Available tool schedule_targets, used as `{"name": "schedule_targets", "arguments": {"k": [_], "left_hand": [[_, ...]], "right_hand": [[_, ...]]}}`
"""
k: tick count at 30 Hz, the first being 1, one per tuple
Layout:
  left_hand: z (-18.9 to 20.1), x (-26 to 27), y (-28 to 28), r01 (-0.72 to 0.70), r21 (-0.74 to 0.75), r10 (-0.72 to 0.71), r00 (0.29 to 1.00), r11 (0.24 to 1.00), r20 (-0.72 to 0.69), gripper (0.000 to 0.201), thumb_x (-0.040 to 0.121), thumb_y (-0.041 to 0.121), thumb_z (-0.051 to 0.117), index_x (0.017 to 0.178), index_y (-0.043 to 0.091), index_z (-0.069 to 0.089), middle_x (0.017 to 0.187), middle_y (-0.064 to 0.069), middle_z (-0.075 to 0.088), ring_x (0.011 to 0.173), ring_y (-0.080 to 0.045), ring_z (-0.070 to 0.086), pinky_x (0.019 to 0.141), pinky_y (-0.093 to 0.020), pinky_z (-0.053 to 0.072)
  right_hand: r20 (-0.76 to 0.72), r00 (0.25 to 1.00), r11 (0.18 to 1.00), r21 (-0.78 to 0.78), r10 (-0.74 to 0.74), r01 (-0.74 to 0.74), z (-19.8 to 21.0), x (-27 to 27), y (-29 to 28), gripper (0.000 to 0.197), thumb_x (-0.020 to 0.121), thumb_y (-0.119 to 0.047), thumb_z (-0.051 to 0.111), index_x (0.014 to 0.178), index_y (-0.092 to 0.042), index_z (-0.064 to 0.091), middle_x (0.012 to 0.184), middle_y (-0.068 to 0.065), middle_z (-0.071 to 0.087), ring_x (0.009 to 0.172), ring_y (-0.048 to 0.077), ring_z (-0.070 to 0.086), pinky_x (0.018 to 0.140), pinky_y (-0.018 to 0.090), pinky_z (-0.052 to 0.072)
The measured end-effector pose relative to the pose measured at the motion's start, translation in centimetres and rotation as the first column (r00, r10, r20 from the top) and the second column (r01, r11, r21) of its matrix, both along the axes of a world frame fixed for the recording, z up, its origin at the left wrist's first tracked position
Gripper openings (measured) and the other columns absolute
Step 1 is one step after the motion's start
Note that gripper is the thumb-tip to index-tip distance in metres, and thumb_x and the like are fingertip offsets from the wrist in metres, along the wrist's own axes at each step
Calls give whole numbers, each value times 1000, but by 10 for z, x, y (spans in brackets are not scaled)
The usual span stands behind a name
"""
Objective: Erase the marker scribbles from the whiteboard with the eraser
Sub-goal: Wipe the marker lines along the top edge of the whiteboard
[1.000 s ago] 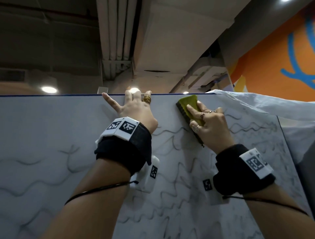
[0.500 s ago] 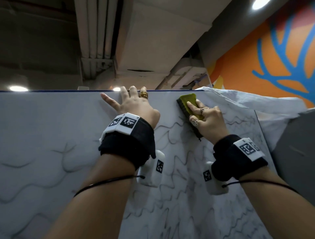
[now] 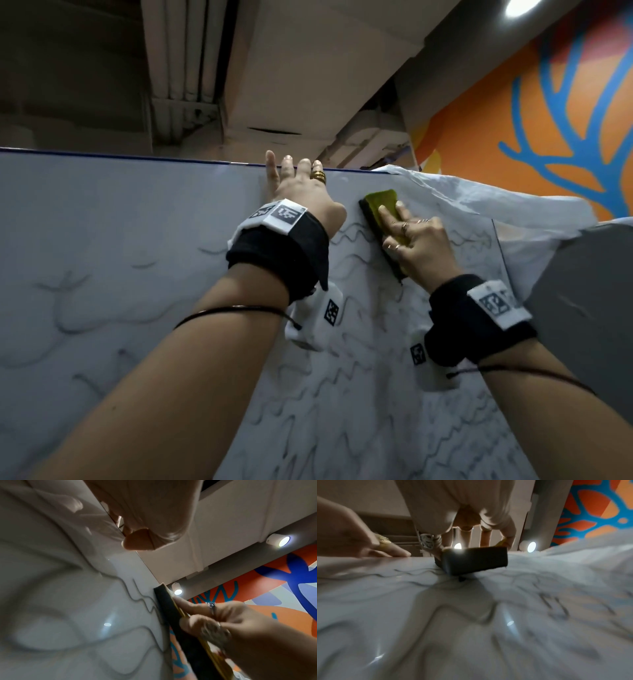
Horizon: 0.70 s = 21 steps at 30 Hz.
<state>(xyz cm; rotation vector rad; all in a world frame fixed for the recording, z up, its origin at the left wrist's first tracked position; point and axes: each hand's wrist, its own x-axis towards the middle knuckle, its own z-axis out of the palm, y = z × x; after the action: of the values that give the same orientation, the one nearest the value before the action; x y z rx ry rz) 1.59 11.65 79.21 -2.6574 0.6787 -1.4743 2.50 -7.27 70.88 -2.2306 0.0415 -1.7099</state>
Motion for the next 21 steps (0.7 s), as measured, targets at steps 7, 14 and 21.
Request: {"name": "schedule_targets", "arguments": {"k": [7, 14, 21], "left_hand": [[-3, 2, -44, 0, -54, -2, 999, 999, -40, 75, 84, 27, 34, 150, 11, 4, 158, -6, 2, 142, -38, -10, 109, -48, -24], [-1, 6, -91, -78, -44, 76, 997, 996, -33, 73, 85, 32, 29, 151, 21, -1, 158, -6, -3, 142, -38, -14, 107, -48, -24], [5, 3, -127, -60, -91, 55, 997, 994, -48, 76, 71, 28, 34, 147, 26, 24, 147, 0, 28, 142, -37, 6, 105, -57, -23]], "right_hand": [[17, 1000, 999, -39, -4, 4, -10, 1, -48, 62, 70, -55, 37, 131, -45, 42, 147, -9, 36, 107, 32, 45, 92, 45, 37], [29, 997, 986, -153, 65, -60, -11, -1, -71, 60, 73, -42, 44, 132, -40, 48, 147, -8, 37, 101, 25, 37, 92, 52, 39], [21, 1000, 998, -61, -12, 13, -13, -4, -146, 51, 78, -45, 48, 129, -47, 43, 146, -13, 37, 104, 27, 38, 92, 52, 38]]}}
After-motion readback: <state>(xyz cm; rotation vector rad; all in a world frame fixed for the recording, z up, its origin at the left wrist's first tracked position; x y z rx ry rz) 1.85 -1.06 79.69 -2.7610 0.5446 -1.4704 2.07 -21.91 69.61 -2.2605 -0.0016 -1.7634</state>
